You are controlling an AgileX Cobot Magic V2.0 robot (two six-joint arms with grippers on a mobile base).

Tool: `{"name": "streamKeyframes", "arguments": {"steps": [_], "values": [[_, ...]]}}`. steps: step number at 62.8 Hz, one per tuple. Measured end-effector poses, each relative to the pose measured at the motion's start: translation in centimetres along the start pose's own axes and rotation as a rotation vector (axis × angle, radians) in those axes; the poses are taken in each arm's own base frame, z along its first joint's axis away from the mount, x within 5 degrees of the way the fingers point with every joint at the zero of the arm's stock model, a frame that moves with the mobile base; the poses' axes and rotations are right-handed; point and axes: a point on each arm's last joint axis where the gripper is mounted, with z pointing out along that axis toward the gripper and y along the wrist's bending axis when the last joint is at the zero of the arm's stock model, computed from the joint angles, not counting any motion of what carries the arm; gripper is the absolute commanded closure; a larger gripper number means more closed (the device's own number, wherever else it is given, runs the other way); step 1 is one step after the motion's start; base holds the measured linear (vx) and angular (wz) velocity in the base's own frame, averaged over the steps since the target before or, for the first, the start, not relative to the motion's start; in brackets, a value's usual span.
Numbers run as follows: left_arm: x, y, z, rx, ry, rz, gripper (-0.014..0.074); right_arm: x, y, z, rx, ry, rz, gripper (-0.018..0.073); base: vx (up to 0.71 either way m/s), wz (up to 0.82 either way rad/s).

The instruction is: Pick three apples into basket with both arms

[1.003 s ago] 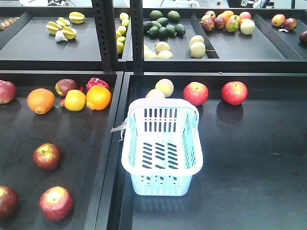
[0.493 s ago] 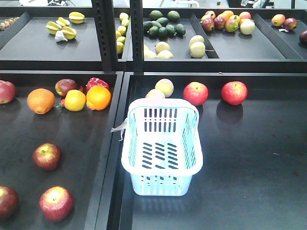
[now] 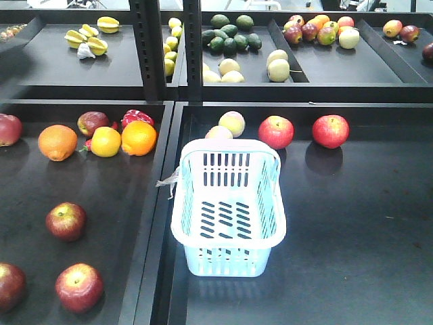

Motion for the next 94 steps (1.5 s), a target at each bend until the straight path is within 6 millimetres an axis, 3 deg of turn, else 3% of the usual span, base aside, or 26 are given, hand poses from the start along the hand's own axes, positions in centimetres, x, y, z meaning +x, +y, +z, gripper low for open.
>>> {"name": "streamKeyframes", "arguments": {"steps": [11,16,26,35,45,57,69,94], "values": [[0.9,2.1,4.9,0.042,0.262,0.113,0.0514,0.0,0.0,0.0,0.0,0.0,0.0,0.0564,0.0,0.0],[1.0,3.0,7.0,0.057,0.363,0.146,0.0428,0.0,0.0,0.0,0.0,0.0,0.0,0.0564,0.0,0.0],[0.8,4.1,10.2,0.125,0.461,0.105,0.0172,0.0,0.0,0.0,0.0,0.0,0.0,0.0564,0.0,0.0],[0.5,5.6,13.1,0.154,0.477,0.079,0.0039,0.0,0.0,0.0,0.0,0.0,0.0,0.0564,0.0,0.0],[0.8,7.1,15.6,0.169,0.486,0.089,0.0043,0.0,0.0,0.0,0.0,0.0,0.0,0.0564,0.0,0.0],[1.8,8.5,18.0,0.297,0.511,0.235,0.0099,0.0,0.0,0.0,0.0,0.0,0.0,0.0564,0.0,0.0],[3.7,10.3,19.3,0.335,0.533,0.318,0.015,0.0,0.0,0.0,0.0,0.0,0.0,0.0564,0.0,0.0],[7.5,14.7,20.3,0.282,0.603,0.29,0.015,0.0,0.0,0.0,0.0,0.0,0.0,0.0564,0.0,0.0]]}}
